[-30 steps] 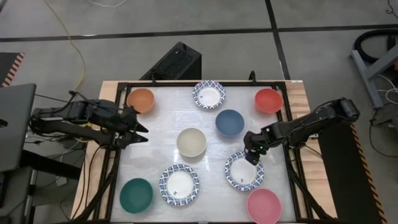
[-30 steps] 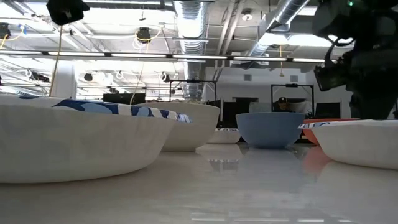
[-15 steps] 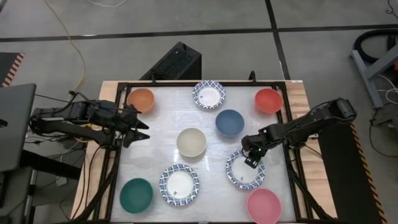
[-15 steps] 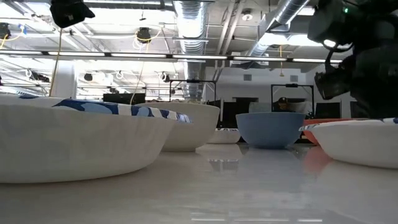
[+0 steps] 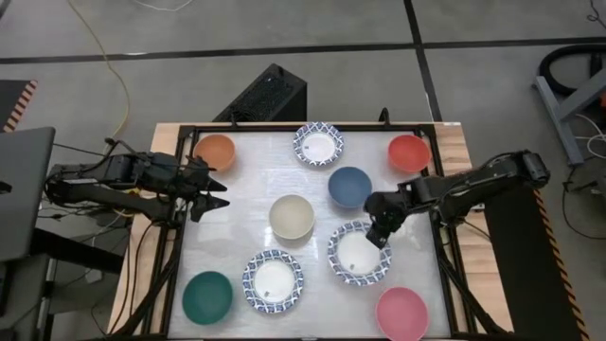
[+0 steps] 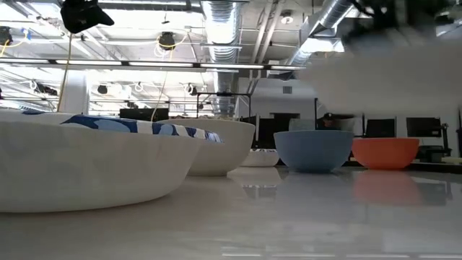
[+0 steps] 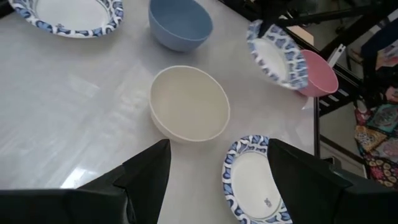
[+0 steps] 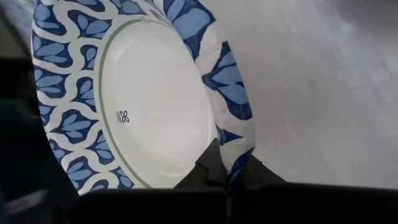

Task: Nest bowls inside each other
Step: Stack the right white and blue bowl on the top white and blue bowl

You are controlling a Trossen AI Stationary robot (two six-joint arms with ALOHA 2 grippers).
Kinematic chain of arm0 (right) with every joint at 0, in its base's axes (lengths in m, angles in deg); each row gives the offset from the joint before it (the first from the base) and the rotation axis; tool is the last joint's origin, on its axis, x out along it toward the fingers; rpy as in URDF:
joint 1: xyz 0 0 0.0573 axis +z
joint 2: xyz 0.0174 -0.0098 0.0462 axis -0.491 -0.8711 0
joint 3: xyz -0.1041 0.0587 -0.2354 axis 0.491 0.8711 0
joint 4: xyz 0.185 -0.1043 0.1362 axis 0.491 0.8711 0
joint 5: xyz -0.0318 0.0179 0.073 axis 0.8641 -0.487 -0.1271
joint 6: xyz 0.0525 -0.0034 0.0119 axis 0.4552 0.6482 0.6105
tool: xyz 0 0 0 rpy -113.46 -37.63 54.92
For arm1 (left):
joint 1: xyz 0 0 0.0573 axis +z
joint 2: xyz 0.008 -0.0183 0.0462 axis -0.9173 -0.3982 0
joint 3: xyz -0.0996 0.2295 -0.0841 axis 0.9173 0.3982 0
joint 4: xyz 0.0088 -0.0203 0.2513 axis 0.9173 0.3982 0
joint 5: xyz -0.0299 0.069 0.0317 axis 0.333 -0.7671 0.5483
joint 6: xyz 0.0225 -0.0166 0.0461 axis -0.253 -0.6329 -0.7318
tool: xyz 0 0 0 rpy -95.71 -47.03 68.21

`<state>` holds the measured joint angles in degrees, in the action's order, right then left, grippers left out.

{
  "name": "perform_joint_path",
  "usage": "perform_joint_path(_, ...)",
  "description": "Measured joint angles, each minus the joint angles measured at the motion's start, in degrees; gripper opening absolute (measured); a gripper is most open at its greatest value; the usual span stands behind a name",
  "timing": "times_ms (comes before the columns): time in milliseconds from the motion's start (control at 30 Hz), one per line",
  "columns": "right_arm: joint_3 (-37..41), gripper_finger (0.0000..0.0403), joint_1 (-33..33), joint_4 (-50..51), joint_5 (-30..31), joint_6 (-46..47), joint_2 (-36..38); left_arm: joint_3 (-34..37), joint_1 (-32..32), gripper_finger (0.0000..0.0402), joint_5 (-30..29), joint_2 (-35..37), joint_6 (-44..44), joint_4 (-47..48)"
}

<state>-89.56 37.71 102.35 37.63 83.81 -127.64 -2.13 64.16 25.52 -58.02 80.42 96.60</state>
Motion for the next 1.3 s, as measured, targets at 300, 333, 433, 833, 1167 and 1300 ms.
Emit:
perform_joint_path(300,-19.43,0.0008,-10.92,-0.78,4.16,-0.39,-0.74,0.0,-0.02,0.0257,-2.66,0.21,1.43,0.12)
perform_joint_path(333,-21.54,0.0008,-12.88,-1.0,6.09,-0.6,-1.19,0.0,0.0,0.0257,-3.27,0.21,1.65,0.2)
perform_joint_path(433,-26.31,0.0008,-19.58,-1.47,11.45,-3.87,-1.91,0.0,-0.01,0.0257,-5.01,0.21,1.63,0.78)
perform_joint_path(833,-28.9,0.0008,-43.43,-3.58,4.95,-11.19,-17.25,0.0,0.0,0.0256,-8.11,0.21,3.26,4.79)
perform_joint_path(1167,-28.9,0.0008,-52.61,-10.03,-1.99,-12.59,-32.49,0.0,0.0,0.0256,-10.1,0.21,4.47,5.1)
perform_joint_path(1300,-28.9,0.0008,-53.94,-10.74,-2.45,-12.69,-35.9,0.0,0.0,0.0256,-11.11,0.21,4.96,5.09)
